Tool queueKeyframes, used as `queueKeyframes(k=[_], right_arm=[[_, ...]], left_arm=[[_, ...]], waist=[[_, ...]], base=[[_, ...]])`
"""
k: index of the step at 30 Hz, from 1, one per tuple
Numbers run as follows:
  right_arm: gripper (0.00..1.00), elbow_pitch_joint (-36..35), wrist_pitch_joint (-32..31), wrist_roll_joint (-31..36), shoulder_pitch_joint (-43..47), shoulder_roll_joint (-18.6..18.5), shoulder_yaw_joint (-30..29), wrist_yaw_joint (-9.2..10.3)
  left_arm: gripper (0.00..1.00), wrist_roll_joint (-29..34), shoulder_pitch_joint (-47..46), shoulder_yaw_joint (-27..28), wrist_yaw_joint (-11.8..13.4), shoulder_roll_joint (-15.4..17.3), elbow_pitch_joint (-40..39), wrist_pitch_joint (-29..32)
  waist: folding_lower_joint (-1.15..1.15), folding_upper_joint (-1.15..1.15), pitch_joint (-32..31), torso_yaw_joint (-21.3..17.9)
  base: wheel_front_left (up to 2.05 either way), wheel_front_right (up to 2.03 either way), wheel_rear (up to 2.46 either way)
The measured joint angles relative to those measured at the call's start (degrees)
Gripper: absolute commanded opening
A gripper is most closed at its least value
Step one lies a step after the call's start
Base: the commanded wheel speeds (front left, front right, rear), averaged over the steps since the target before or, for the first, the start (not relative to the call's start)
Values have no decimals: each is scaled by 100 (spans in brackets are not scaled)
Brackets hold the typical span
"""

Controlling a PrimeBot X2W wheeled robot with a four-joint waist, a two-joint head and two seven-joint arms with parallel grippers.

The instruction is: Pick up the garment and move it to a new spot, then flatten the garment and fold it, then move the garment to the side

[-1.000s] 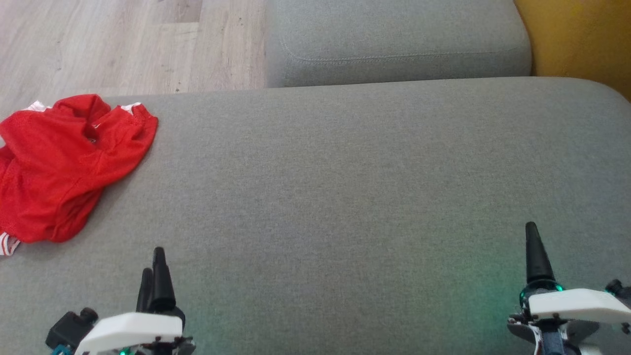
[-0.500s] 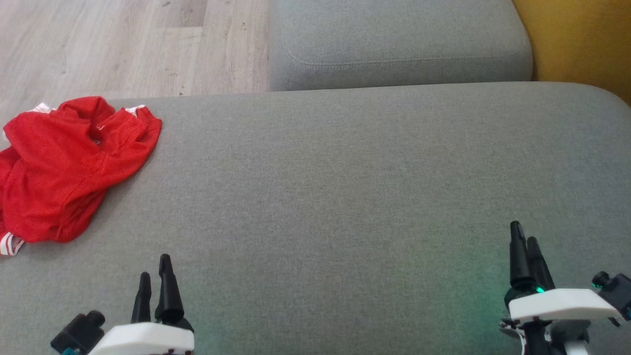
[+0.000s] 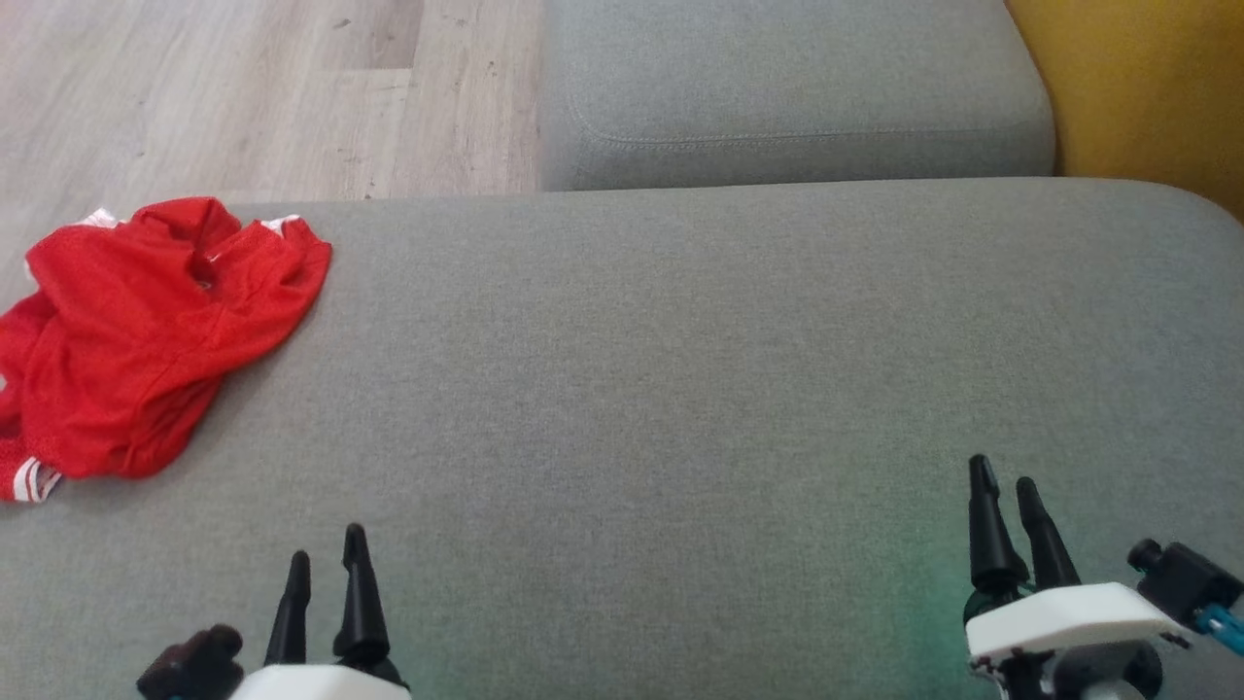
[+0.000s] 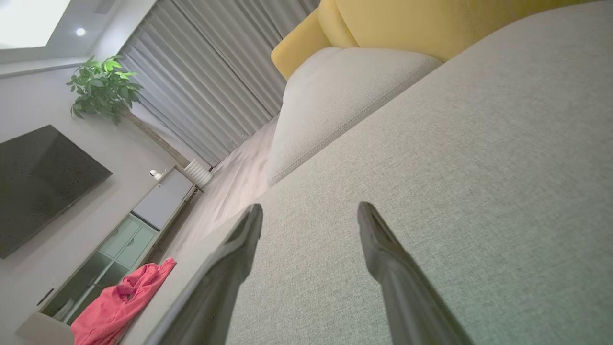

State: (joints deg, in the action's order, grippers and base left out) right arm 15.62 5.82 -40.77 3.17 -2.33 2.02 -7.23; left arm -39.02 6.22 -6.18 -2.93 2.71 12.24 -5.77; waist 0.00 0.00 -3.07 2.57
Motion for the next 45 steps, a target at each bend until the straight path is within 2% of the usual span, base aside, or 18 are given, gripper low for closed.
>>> queueKeyframes(k=[15,45], right_arm=[[100,127,276,1173,127,-1,230,0],[100,223,745,3306,129,-4,555,0]], left_arm=[[100,1149,143,-166,91,67,86,-290],[100,2949,391,-289,194,103,194,-757]], waist=[[0,0,-115,57],[0,0,-176,155]], base=[[0,0,0],[0,0,0]])
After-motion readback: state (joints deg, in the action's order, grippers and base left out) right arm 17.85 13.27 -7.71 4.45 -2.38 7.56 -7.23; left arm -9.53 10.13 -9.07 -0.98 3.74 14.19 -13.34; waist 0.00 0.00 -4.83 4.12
